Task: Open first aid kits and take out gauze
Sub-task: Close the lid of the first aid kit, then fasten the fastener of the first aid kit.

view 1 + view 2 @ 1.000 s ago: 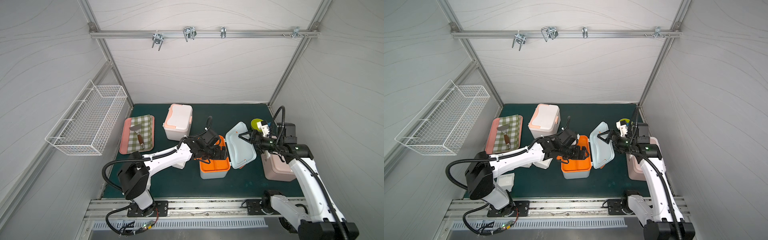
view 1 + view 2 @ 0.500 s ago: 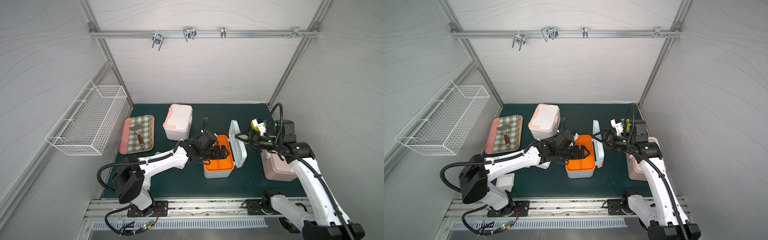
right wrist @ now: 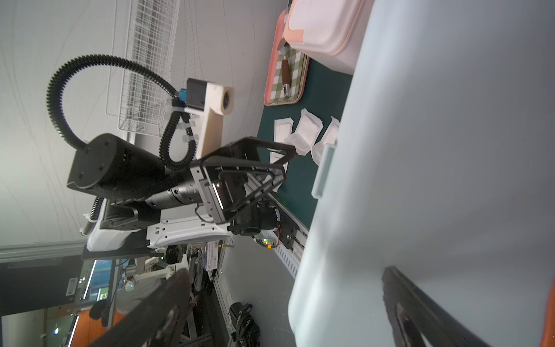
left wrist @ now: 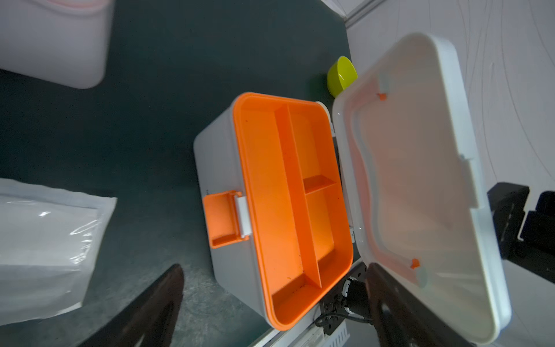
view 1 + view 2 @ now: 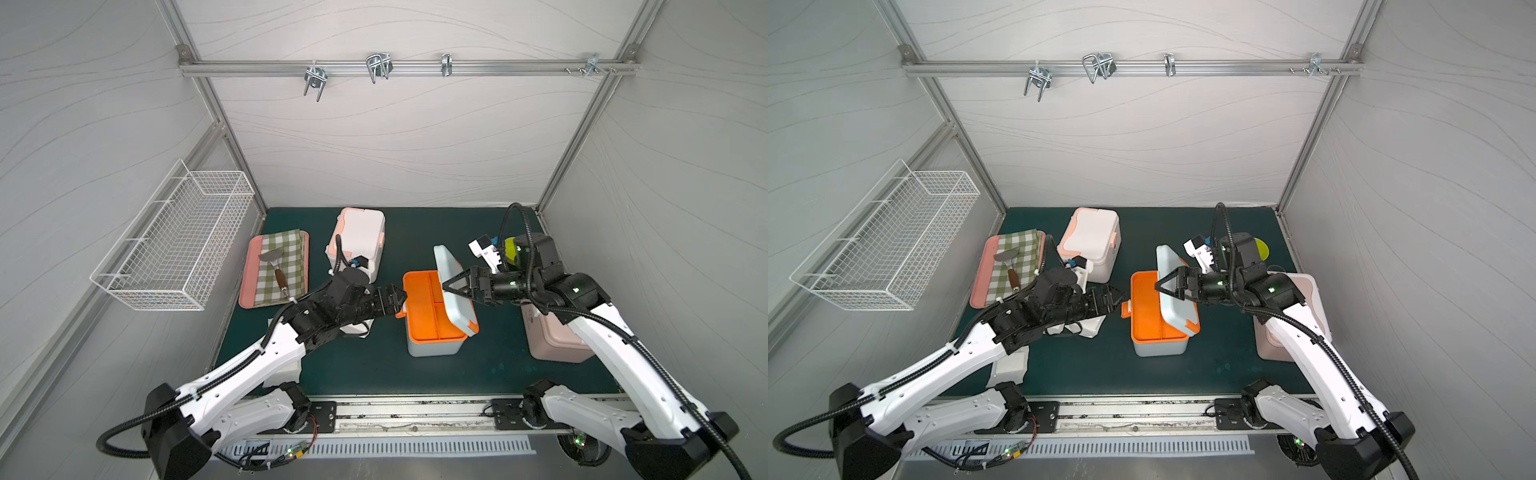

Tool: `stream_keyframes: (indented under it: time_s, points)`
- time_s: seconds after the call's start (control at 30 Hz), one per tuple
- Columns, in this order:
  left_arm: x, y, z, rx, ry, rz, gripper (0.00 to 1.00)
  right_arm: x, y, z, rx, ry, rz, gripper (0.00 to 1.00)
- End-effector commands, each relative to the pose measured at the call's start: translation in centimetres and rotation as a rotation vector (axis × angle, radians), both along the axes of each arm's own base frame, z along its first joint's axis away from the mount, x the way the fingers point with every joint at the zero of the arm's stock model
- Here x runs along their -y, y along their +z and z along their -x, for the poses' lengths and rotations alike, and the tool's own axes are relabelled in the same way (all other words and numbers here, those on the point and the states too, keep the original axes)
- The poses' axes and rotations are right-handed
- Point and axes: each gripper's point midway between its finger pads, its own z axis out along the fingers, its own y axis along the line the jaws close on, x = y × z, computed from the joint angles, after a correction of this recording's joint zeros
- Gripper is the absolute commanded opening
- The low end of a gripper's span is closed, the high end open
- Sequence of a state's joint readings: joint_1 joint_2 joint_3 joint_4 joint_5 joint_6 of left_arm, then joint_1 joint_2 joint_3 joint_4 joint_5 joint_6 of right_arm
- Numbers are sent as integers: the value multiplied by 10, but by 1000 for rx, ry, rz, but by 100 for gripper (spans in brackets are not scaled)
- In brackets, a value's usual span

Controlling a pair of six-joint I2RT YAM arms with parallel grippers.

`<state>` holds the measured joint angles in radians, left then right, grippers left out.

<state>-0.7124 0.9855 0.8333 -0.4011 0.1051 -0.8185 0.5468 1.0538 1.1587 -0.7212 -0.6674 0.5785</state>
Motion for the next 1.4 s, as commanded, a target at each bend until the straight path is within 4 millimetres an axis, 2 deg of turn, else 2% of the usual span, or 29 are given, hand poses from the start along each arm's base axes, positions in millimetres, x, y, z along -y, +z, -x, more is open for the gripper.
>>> stream_keyframes:
  time_s: [0.0,0.13,0.2,0.3,0.43,0.53,0.6,0.7,0.83,1.0,1.2,1.37]
  points:
    - [-13,1,4,-11,-8,26,95,-17,-3,1,26,26,27,99]
    - [-20,0,4,-26,-5,74,96,-37,-17,11,17,77,85,99]
    - [-21,-2,4,-44,-9,102,96,-38,-24,10,18,66,129,99]
    - [-19,-5,2,-70,-16,164,96,-22,-33,-2,55,-11,236,99]
    - [-15,-11,-1,-100,-35,221,96,3,-32,-17,135,-105,317,99]
    - [-8,-17,-5,-123,-54,259,96,1,-24,-16,97,-49,208,99]
    - [-3,-23,-9,-141,-63,283,96,2,-28,-17,109,-29,226,99]
    - [5,-33,-15,-171,-79,315,96,0,-46,-16,191,-2,404,91]
    - [15,-47,-24,-205,-87,359,96,-1,-71,-23,231,23,621,74]
    - [27,-58,-34,-225,-98,408,96,-6,-91,-34,261,37,764,54]
    - [40,-63,-38,-221,-128,435,96,-14,-121,-37,239,76,826,51]
    - [54,-67,-37,-208,-151,448,96,-5,-153,-26,159,101,891,49]
